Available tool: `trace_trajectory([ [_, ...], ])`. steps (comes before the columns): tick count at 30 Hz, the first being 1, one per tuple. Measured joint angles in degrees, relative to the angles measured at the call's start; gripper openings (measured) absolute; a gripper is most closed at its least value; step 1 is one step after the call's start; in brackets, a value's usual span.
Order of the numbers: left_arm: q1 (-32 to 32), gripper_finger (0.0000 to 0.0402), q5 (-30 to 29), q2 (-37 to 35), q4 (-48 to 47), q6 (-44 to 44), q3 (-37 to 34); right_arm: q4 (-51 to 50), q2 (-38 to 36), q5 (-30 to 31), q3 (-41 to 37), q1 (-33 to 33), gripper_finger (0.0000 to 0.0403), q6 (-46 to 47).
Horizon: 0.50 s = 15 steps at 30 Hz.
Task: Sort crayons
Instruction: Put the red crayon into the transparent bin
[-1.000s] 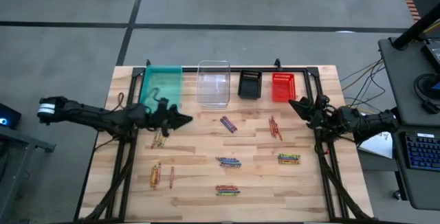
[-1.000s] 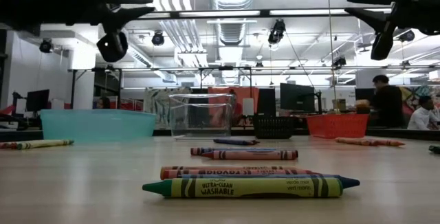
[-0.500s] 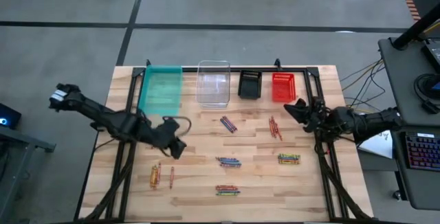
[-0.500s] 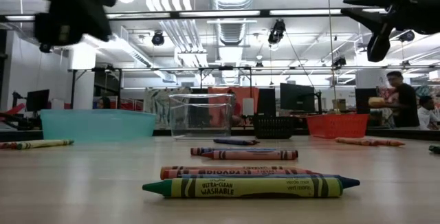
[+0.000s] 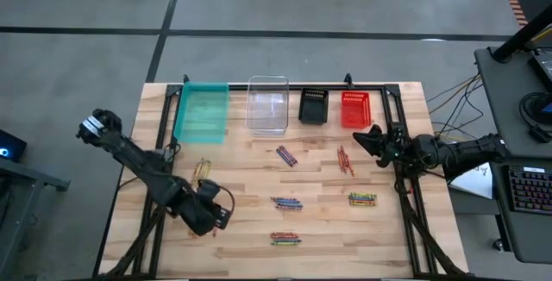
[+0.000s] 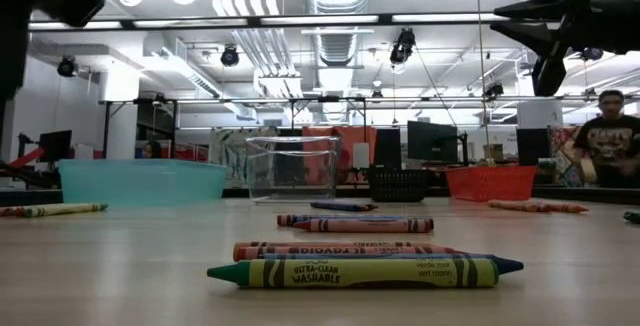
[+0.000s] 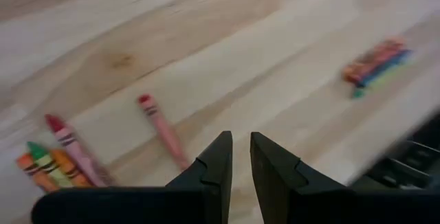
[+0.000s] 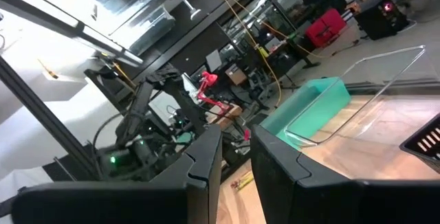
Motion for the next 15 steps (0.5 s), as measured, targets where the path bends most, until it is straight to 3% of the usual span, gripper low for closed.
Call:
trace_trajectory([
  [4, -0.32, 0.0053, 4.05, 3.90, -1.12, -2.53, 0.09, 0.06, -0.02, -0.01, 0.00, 0.00, 0.0068, 0.00],
  [15, -0.32, 0.0146, 4.31, 9.63, -2.75, -2.93, 0.39, 0.17, -0.12, 0.00, 0.02, -0.02, 0.0068, 0.00],
])
